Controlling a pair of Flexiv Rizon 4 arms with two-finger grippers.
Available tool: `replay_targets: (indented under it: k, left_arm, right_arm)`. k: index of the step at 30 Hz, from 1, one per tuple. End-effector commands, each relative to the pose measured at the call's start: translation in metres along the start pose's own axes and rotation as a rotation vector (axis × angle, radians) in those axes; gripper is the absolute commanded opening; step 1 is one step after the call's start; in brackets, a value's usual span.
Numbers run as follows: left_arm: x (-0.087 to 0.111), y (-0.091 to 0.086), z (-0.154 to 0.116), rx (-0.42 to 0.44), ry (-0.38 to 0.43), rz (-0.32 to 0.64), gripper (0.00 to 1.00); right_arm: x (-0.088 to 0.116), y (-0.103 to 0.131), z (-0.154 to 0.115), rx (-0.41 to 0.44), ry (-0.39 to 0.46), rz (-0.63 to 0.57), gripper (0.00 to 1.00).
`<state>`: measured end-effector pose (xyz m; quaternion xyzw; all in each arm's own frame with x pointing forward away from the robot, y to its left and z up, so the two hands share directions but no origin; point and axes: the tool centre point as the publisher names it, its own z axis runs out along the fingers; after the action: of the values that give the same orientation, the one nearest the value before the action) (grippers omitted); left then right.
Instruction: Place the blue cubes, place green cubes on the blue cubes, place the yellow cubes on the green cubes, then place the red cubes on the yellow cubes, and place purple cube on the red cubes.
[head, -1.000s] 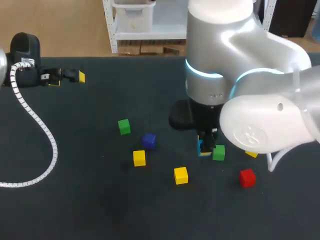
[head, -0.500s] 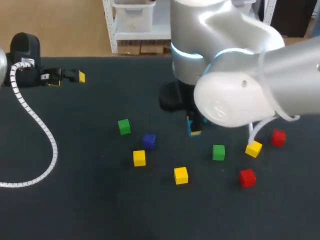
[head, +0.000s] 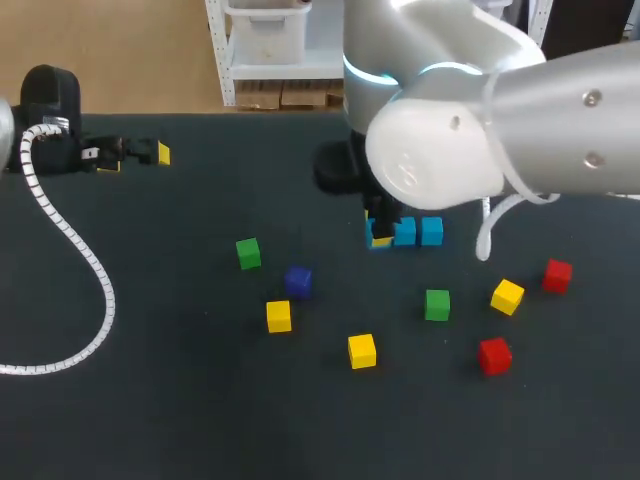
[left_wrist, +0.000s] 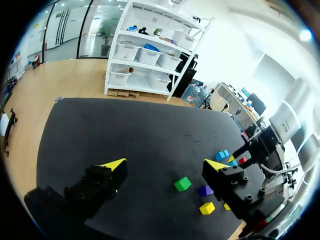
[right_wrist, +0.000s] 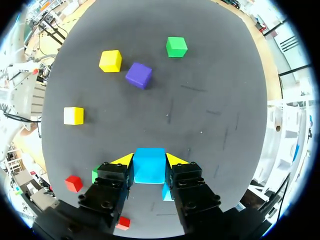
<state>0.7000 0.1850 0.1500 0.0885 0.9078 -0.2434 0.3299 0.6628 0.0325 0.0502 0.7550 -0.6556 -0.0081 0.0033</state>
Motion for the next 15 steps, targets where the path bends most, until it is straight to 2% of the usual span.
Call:
replay_targets:
  k: [1,7,15]
  left_arm:
    - [0.0,0.0,0.0,0.0,0.0,0.0,1.0]
    - [0.0,0.0,0.0,0.0,0.0,0.0,1.0]
    - [0.0,0.0,0.0,0.0,0.0,0.0,1.0]
  right_arm:
    - [-0.0072,-0.0145,-0.0007,-0.053,0.019,0.008,0.0]
    - [-0.0043,-0.0181,-0.0037,-0.085,0.019,0.097,0.0]
    - [-0.0037,-0.0166,-0.0039,-0.094,0.018,0.099,0.0]
